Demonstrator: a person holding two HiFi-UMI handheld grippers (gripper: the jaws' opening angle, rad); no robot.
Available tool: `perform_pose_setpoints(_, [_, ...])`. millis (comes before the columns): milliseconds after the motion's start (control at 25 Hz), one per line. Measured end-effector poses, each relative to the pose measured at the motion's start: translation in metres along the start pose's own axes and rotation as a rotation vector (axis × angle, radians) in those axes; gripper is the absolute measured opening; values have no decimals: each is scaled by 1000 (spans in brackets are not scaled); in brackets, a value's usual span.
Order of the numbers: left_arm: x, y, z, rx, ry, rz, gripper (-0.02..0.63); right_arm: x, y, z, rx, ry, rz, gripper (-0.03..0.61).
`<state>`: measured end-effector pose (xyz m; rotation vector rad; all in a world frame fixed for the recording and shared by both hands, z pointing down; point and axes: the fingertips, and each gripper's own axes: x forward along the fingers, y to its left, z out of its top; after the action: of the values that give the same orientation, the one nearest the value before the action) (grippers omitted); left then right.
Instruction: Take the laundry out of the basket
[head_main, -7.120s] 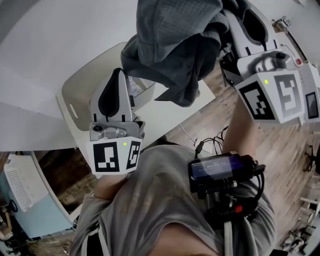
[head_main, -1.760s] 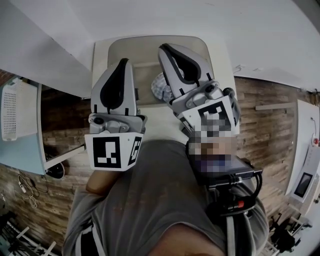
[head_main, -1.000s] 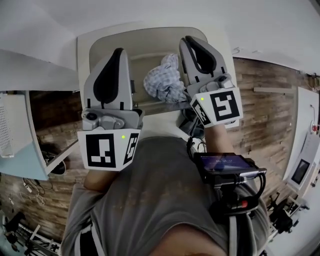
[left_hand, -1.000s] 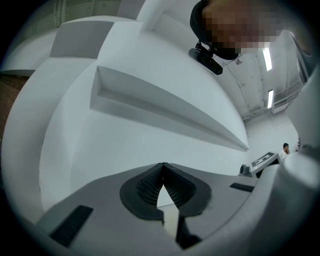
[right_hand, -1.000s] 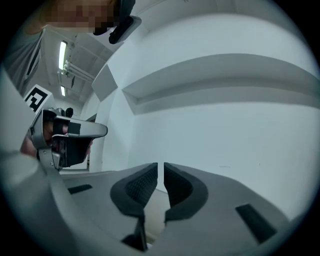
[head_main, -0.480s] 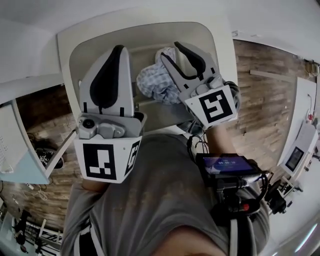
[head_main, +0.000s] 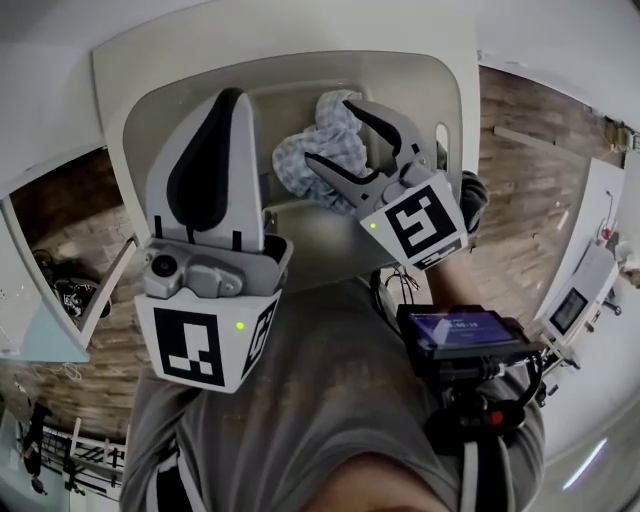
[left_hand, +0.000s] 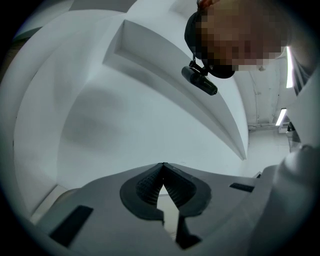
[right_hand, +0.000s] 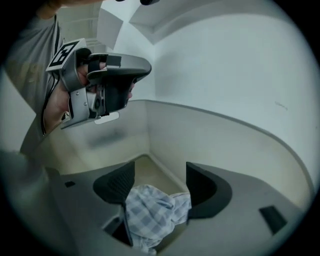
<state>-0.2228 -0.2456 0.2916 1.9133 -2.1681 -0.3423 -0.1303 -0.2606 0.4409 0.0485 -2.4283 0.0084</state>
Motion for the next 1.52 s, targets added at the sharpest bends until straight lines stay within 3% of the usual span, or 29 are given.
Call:
perform_pose_setpoints(200, [21,7,-5,-61,14,2,8,12,1,-31,-3,147,101,361])
perform_pose_setpoints(400, [15,16,-12,-118,39,8,8,20,25,-60,-92,300,165,403])
perform_pose_setpoints(760, [5,30,-6,-161,16,15,8,30,31,-103,-206,528,173,411])
perform_pose_setpoints(840, [5,31,-6,-164,14,22,8,28,29,-109,-224,555,171,378])
perform_pose_setpoints(920, [6,30,-7,-164,14,23,8,27,27,-111,-237,568,171,297])
perform_pose_setpoints(1040, [5,28,-4,-161,11,14,8,27,28,-105,-202,556,174,123])
perform_pose_setpoints(1120, [1,24,1,-154,5,5,8,25,28,-98,-151,535,171,74])
perform_pose_setpoints(1240, [-1,15,8,-131,-11,-9,8,24,18,-82,-100,453,129,57])
perform_pose_setpoints(1520, [-28,-11,35,-59,-61,-34,8,-4,-3,-5,27,87,-8,51])
